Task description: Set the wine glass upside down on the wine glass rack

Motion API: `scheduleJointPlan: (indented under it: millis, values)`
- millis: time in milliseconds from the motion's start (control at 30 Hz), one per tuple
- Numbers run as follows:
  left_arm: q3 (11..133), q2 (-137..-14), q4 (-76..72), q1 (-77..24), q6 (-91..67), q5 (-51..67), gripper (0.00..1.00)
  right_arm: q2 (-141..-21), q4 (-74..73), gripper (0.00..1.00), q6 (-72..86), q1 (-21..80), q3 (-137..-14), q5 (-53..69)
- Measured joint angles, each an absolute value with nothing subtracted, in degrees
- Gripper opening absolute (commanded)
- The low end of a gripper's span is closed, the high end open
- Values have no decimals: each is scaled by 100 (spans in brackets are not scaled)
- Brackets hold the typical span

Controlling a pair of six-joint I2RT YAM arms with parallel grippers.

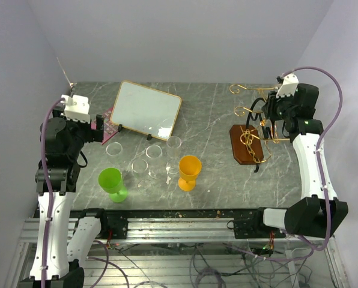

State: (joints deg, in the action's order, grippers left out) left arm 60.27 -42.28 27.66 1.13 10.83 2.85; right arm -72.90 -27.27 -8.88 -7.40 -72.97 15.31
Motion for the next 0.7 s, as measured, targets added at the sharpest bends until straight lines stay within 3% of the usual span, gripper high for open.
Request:
scheduleJointPlan:
  millis: [200,700]
  values:
    - [5922,-4237,2775,130,1160,416,99,-7286,-2672,1,-779,-561,-7297,1420]
    - [5918,-4309,2775,134,1223,703,100,-7487,-2316,0,117,320,-7358,886]
